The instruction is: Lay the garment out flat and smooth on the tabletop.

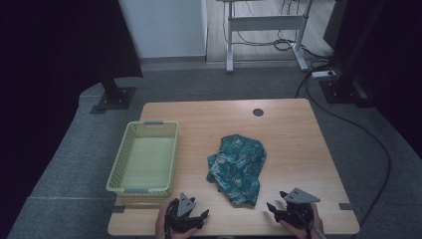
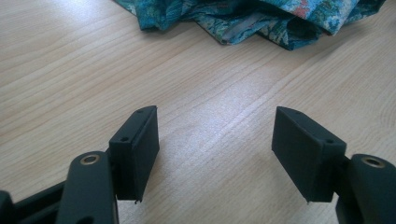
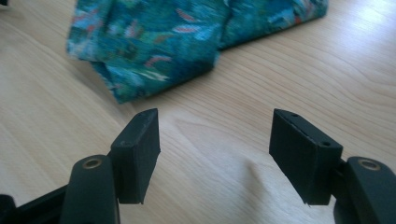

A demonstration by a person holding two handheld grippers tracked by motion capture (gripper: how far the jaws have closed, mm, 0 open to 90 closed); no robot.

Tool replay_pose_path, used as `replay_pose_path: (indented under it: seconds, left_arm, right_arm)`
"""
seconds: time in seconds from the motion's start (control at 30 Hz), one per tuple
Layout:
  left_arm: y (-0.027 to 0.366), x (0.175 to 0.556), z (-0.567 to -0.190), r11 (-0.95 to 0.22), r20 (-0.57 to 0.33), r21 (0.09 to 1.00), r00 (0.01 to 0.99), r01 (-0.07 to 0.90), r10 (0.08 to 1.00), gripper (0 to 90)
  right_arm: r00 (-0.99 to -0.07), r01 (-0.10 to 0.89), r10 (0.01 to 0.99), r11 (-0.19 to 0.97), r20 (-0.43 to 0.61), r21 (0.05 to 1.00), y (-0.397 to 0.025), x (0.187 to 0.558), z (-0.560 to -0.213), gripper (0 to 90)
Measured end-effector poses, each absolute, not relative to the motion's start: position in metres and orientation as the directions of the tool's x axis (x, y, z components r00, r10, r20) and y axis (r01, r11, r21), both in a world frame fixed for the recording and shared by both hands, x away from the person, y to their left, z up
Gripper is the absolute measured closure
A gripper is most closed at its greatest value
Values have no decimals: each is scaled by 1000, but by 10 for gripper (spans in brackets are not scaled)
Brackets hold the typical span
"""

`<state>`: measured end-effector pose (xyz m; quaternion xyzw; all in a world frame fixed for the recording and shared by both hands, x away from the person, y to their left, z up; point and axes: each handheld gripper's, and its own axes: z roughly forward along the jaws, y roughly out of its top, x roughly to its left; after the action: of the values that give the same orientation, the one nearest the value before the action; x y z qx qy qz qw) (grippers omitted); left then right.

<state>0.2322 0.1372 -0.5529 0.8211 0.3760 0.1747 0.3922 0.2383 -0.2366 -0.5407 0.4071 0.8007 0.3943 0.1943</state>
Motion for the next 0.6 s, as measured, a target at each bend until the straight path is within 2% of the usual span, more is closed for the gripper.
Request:
replay_pose_path:
  seconds: [0.6]
  left_arm:
    - [135,239,-558,-438,16,766,667,471,745,306]
  right_arm:
    - [-691,455,723,407,25,792,-202,234,-530,344]
